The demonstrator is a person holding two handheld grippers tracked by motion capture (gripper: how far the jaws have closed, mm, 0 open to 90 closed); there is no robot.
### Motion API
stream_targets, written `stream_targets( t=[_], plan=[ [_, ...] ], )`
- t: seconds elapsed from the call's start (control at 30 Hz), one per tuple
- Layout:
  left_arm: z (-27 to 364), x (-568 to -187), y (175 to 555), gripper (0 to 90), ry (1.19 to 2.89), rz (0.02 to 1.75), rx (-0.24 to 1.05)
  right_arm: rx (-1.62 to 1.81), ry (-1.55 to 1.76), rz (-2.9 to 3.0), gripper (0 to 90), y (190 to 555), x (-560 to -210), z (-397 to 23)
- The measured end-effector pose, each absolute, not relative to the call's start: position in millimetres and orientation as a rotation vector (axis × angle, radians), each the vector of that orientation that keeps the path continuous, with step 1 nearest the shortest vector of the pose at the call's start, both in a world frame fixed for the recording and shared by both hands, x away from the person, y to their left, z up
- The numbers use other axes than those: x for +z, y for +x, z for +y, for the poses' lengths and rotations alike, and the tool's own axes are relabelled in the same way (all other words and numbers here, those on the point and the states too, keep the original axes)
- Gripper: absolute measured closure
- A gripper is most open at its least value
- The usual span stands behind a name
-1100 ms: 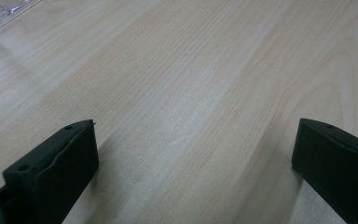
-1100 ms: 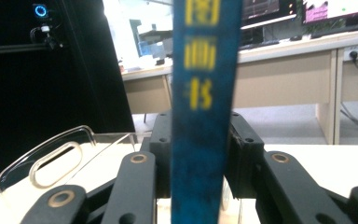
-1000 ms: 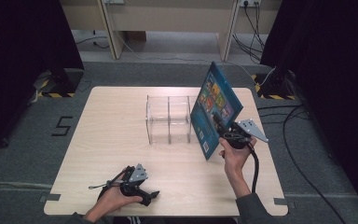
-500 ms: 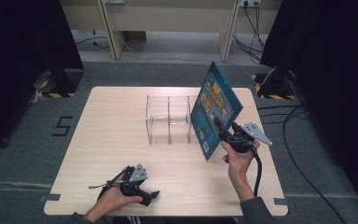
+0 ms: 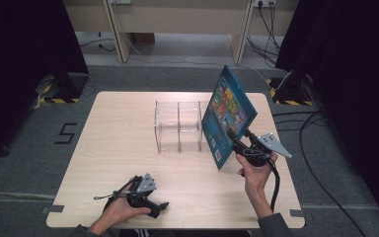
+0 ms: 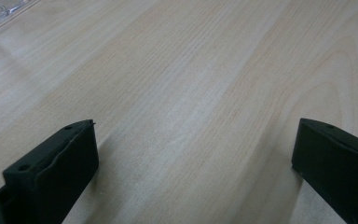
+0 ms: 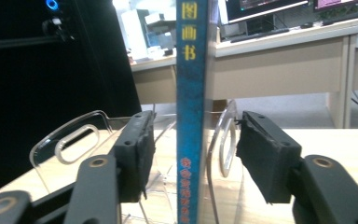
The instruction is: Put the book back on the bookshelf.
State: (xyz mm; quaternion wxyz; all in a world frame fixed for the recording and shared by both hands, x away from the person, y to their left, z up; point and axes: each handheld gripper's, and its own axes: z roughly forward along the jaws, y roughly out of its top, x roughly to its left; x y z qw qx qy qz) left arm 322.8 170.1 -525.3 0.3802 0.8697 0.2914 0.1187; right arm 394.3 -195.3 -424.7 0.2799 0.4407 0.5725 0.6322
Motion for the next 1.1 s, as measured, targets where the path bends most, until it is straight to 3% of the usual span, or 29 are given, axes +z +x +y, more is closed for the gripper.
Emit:
stream_targets(
  t=[0.77,1.1],
  plan=[
    [171,-525,323,0.0,2.222,0.737,0.3,1.666,1.167,1.527,20.6,373,-432,-209],
    [171,-525,323,0.0,2.223,0.736,0.299,1.632,1.125,1.548,18.2,363,-434,-209]
  ],
)
